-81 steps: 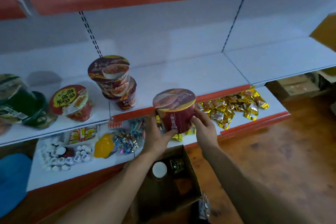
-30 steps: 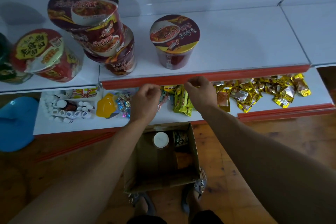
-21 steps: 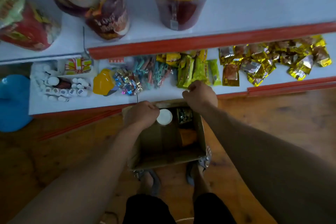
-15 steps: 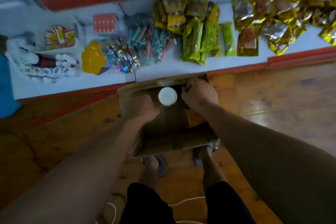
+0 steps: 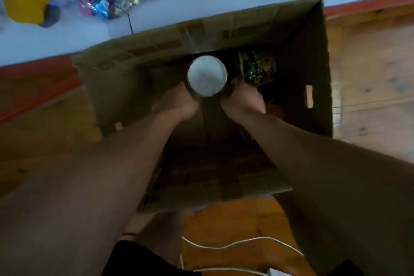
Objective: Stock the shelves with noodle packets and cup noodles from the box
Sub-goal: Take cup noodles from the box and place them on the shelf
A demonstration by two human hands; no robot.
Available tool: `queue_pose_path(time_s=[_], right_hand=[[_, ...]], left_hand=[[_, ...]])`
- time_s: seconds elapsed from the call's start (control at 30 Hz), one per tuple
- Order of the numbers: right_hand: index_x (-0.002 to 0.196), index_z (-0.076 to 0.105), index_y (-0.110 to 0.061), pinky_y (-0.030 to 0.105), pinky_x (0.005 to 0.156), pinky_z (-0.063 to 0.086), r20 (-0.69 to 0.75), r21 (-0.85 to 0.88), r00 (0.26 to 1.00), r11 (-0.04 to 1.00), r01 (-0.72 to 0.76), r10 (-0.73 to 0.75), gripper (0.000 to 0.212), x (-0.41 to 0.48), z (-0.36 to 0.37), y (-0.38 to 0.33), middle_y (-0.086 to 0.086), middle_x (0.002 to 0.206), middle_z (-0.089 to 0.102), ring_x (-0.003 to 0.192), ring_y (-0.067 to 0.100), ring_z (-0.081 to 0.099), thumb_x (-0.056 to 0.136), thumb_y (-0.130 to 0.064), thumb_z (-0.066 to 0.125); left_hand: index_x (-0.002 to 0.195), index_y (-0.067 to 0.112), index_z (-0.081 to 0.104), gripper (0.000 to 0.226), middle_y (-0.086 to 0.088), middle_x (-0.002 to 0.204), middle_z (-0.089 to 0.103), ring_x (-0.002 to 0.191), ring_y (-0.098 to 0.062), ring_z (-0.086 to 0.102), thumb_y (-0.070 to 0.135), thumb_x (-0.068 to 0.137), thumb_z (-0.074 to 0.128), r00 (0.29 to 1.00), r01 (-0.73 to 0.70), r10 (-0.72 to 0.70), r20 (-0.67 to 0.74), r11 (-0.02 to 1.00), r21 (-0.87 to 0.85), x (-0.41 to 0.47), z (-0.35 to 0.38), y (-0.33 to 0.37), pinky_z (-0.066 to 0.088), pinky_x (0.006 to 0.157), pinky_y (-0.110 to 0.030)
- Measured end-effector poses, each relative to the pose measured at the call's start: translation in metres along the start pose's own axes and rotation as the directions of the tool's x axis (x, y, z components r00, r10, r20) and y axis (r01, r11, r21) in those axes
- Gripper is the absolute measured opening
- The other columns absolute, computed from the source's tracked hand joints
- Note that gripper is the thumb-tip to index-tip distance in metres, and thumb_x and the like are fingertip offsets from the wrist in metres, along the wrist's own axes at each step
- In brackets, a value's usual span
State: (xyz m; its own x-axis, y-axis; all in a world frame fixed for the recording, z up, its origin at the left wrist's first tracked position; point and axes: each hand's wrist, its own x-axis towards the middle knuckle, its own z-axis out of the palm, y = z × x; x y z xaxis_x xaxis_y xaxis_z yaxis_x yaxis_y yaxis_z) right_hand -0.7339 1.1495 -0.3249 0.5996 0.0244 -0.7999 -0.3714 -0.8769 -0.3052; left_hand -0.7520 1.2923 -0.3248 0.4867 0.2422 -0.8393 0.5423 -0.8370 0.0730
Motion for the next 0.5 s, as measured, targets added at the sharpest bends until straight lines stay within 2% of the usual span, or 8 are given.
queue_pose_path(time_s=[0.07,0.17,0.27,0.33,0.4,0.5], right_hand=[[0.141,0.04,-0.015,0.035,0.086,0.043,0.024,0.005,1.0,1.0,-0.018,0.018,0.048,0.017,0.014,0.006,0.012,0.129,0.056,0.12,0.032,0.053,0.096,-0.027,0.053],[0.148,0.03,-0.016,0.036,0.096,0.042,0.061,0.014,0.997,0.999,-0.046,0.045,0.056,0.038,0.025,0.011,0.013,0.14,0.05,0.128,0.031,0.048,0.097,-0.025,0.052],[0.154,0.02,-0.017,0.035,0.099,0.042,0.089,0.053,0.995,0.998,-0.04,0.036,0.065,0.05,0.027,0.012,0.013,0.147,0.045,0.133,0.033,0.045,0.098,-0.024,0.052],[0.154,0.023,-0.023,0.034,0.096,0.042,0.092,0.14,0.996,0.99,-0.032,0.019,0.063,0.053,0.03,0.012,0.011,0.146,0.048,0.132,0.032,0.046,0.098,-0.027,0.052],[0.151,0.034,-0.027,0.03,0.086,0.041,0.083,0.235,0.996,0.971,-0.051,0.032,0.057,0.053,0.034,0.012,0.008,0.141,0.054,0.127,0.031,0.05,0.098,-0.03,0.054],[0.146,0.041,-0.03,0.023,0.074,0.039,0.119,0.312,0.991,0.945,-0.094,0.059,0.052,0.04,0.037,0.016,0.004,0.134,0.058,0.122,0.027,0.054,0.096,-0.029,0.057]], left_hand=[[0.148,0.018,0.033,0.058,-0.012,0.142,0.049,0.129,-0.033,0.047,0.03,0.096,0.056,1.0,0.015,-0.015,0.006,1.0,-0.007,0.019,0.009,-0.001,0.041,0.101,-0.044],[0.154,0.024,0.019,0.076,-0.01,0.147,0.044,0.134,-0.036,0.043,0.028,0.092,0.062,0.999,0.035,-0.032,0.019,0.981,-0.193,0.046,0.018,0.0,0.04,0.107,-0.048],[0.156,0.03,0.009,0.084,-0.007,0.151,0.038,0.137,-0.035,0.038,0.018,0.092,0.061,1.0,0.011,-0.006,0.018,0.949,-0.315,0.061,0.027,0.003,0.04,0.1,-0.043],[0.156,0.031,0.009,0.085,-0.007,0.15,0.038,0.135,-0.034,0.04,0.013,0.091,0.061,1.0,-0.001,0.002,0.002,0.928,-0.373,0.063,0.032,0.003,0.04,0.089,-0.037],[0.156,0.031,0.011,0.084,-0.007,0.148,0.04,0.132,-0.032,0.042,0.011,0.091,0.06,1.0,0.024,-0.025,0.004,0.9,-0.435,0.061,0.034,0.003,0.038,0.083,-0.033],[0.155,0.027,0.016,0.075,-0.005,0.138,0.044,0.112,-0.022,0.047,0.011,0.093,0.056,0.996,0.09,-0.074,0.051,0.815,-0.573,0.045,0.033,0.002,0.041,0.072,-0.026]])
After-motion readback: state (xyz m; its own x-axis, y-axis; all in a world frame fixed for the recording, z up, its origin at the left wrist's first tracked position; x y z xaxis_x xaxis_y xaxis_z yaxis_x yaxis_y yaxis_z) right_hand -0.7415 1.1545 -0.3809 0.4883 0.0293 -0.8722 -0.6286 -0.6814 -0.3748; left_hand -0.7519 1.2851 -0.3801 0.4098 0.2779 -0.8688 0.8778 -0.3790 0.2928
